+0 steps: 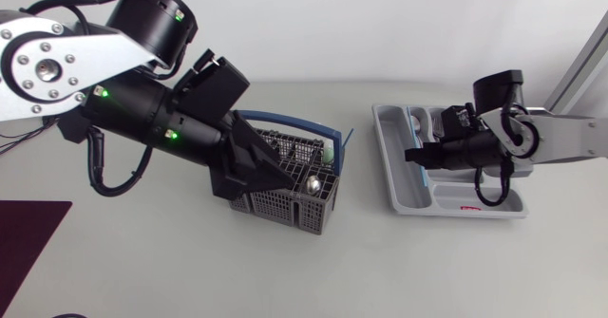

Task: Unload the cutlery basket into the drawer organizer.

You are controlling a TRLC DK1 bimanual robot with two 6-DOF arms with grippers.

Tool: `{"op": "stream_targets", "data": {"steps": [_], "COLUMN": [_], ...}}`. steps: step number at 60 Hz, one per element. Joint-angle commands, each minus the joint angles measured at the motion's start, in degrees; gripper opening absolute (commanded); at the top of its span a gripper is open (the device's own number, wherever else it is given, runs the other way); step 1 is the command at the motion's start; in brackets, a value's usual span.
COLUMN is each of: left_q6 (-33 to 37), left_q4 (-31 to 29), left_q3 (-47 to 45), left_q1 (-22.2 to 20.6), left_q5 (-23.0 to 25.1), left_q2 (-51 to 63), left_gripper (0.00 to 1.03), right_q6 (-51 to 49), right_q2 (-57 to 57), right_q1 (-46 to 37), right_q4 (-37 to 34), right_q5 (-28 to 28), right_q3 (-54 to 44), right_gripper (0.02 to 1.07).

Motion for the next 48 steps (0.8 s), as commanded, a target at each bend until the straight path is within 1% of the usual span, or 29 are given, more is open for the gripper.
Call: {"op": "stream_targets", "data": {"steps": [1,10,18,25,28,36,39,43,48], "left_q6": [2.37,3.24,4.04,4.21,4.12,4.04,4.04,3.95,3.86], "left_q4": [-0.57,-0.66,-0.66,-0.57,-0.57,-0.57,-0.57,-0.66,-0.92], "left_q3": [-1.86,-1.95,-2.12,-1.51,-0.71,0.52,0.96,1.39,2.27], "left_q1": [-0.97,-1.76,-2.64,-3.08,-3.17,-3.17,-3.17,-3.17,-3.25], "left_q5": [0.38,0.38,0.47,0.56,0.65,1.52,2.14,2.23,2.67], "left_q2": [2.11,3.96,5.45,6.94,7.91,10.02,10.55,10.99,11.6], "left_gripper": [0.85,0.85,0.85,0.85,0.85,0.85,0.85,0.85,0.85], "right_q6": [3.22,3.93,3.93,3.93,3.93,4.02,4.02,3.75,3.31], "right_q2": [4.97,11.3,15.96,17.71,17.89,16.83,15.43,12.97,9.89], "right_q1": [1.37,2.42,2.25,1.81,1.81,2.07,2.16,2.25,2.33], "right_q4": [0.33,-0.2,-1.34,-1.69,-1.78,-2.4,-2.48,-2.48,-2.48], "right_q5": [1.92,5.87,6.22,6.22,6.14,6.14,6.05,5.78,4.55], "right_q3": [3.22,7.26,10.34,11.92,12.27,12.01,11.22,9.9,7.96], "right_gripper": [0.13,0.15,0.17,0.19,0.27,0.74,0.9,0.99,1.01]}}
